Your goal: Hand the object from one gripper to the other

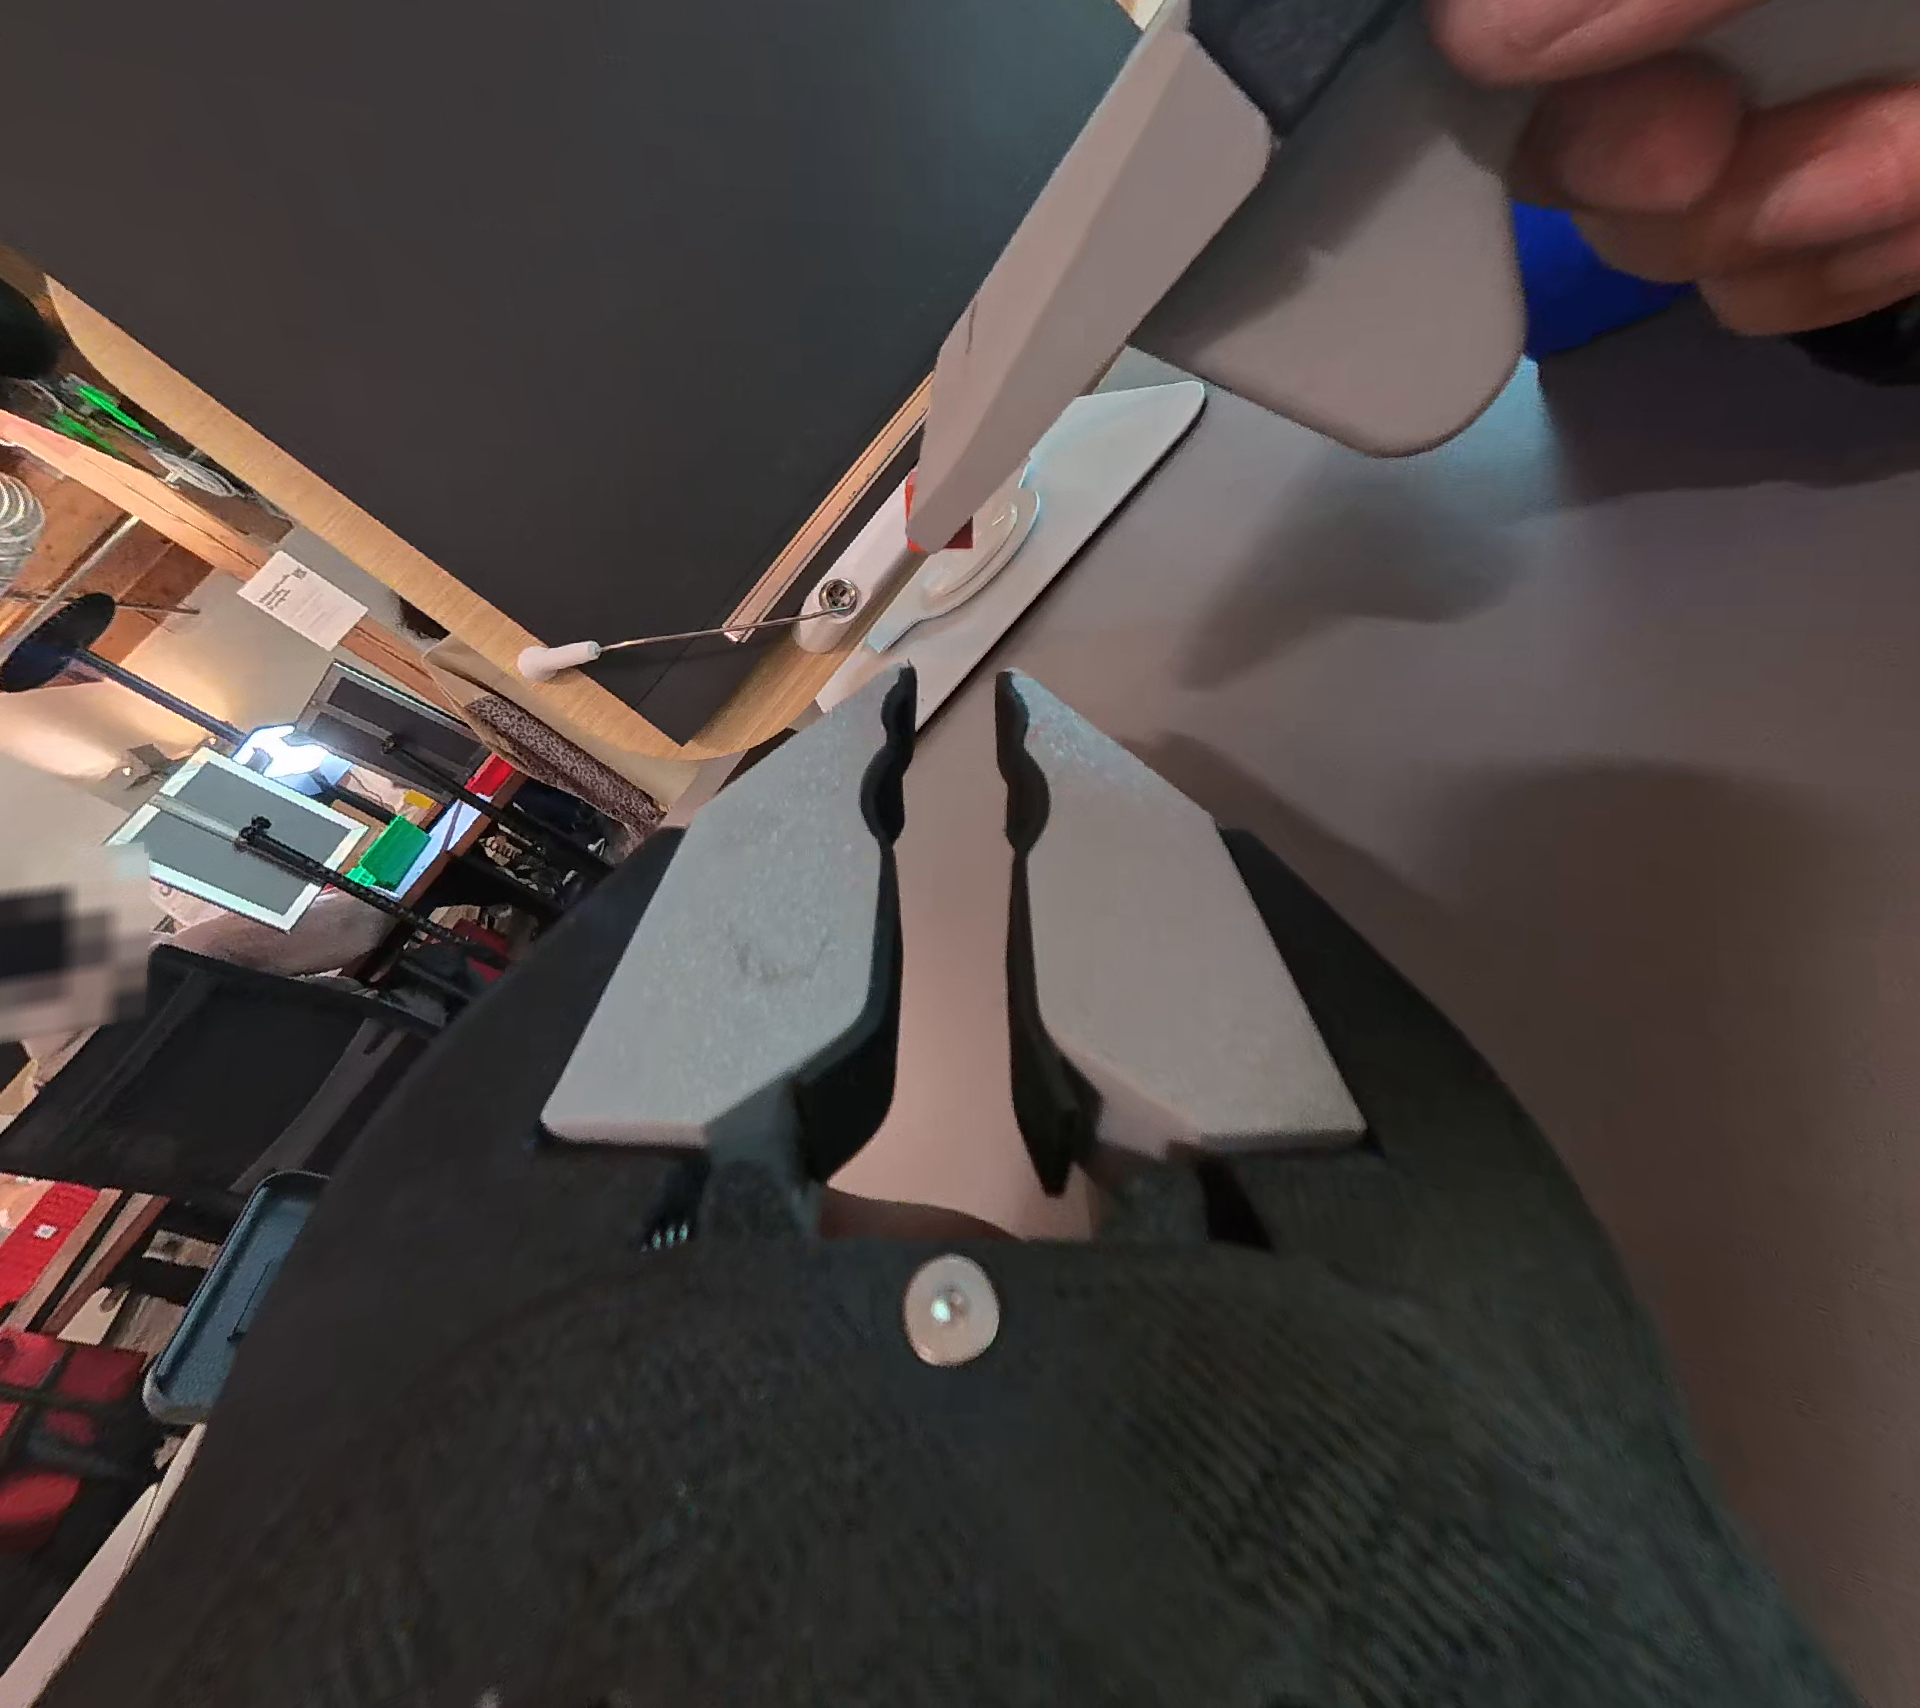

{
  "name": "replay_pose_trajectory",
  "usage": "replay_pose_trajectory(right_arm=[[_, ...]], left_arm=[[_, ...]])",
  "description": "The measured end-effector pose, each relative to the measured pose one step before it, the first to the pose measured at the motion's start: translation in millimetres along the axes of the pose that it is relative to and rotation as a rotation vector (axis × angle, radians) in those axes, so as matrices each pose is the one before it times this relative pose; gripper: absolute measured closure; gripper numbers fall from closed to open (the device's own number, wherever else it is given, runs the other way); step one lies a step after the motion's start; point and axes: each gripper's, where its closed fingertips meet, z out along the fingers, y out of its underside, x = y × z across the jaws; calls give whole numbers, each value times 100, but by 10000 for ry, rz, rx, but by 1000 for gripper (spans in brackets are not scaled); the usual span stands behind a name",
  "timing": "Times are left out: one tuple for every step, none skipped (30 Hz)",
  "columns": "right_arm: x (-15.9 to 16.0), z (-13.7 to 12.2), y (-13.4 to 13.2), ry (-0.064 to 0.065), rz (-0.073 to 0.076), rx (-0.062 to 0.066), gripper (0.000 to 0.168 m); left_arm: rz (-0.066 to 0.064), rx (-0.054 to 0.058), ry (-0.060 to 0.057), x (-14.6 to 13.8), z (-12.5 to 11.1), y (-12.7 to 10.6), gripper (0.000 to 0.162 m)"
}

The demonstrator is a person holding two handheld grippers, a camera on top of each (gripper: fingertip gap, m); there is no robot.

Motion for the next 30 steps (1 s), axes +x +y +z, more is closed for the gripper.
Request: replay_pose_trajectory(right_arm=[[-32,-44,-6,-66,8,-34,161],[-31,-53,-6,-85,38,-28,161],[-38,-27,20,-105,82,-33,161],[-21,-15,73,-105,114,-50,161],[-7,3,134,-95,107,-79,161],[-34,32,209,-109,66,-151,161],[-75,51,355,-145,23,-274,161],[-50,29,414,-107,-40,-341,161],[88,-32,338,11,-140,-292,161],[172,-96,243,104,-209,-235,161],[153,-109,254,88,-202,-236,161],[17,-92,258,8,-157,-239,161],[-104,-61,194,-60,-113,-176,161],[-106,-61,93,-70,-44,-89,161],[-97,-60,52,-94,47,-49,161],[-121,-52,24,-147,124,-26,161],[-152,-45,-42,-179,159,34,161],[-98,-30,-69,-142,167,67,161],[-56,-30,2,-128,170,25,161],[-132,-8,92,-190,182,-35,161],[-172,-1,86,-222,189,-40,161],[-145,3,65,-194,186,-16,161],[-78,-6,82,-155,183,-16,161],[-38,-25,52,-141,182,-1,161],[-37,-55,44,-148,193,6,161],[-33,-64,18,-148,196,13,161],[24,-78,-41,-107,181,49,160],[153,-105,-84,-1,151,75,156],[294,-130,-137,109,99,94,151],[247,-136,-222,109,43,149,149]], left_arm=[[-3,40,38,72,-22,-80,149],[-28,70,54,85,-41,-136,149],[-32,92,52,74,-52,-155,149],[-30,88,65,106,-57,-150,149],[-24,89,73,112,-56,-152,148],[-24,108,70,113,-74,-181,147],[-25,128,67,103,-71,-216,147],[-21,130,69,108,-76,-198,146],[7,115,78,147,-71,-178,145],[39,124,102,201,-80,-202,145],[62,129,100,221,-79,-217,145],[93,97,73,210,-46,-206,145],[119,72,67,213,-53,-173,145],[137,45,45,193,-28,-106,147],[142,63,56,210,-34,-126,148],[135,74,63,210,-34,-145,148],[118,45,32,166,-14,-139,148],[105,-3,-48,21,4,-78,147],[93,-12,-35,-3,-7,-30,147],[26,16,-13,11,-13,-44,147],[-7,14,20,39,-11,-26,149],[-7,4,5,-17,-15,-4,150],[24,-1,69,72,-21,-3,151],[-2,-3,64,47,-13,-36,151],[-48,-7,72,19,-15,-43,151],[-92,10,66,20,-3,-59,152],[-111,12,26,-48,-7,-6,153],[-119,10,11,-92,-17,11,153],[-134,-43,1,-122,8,106,153],[-154,-45,0,-146,-1,128,153]])
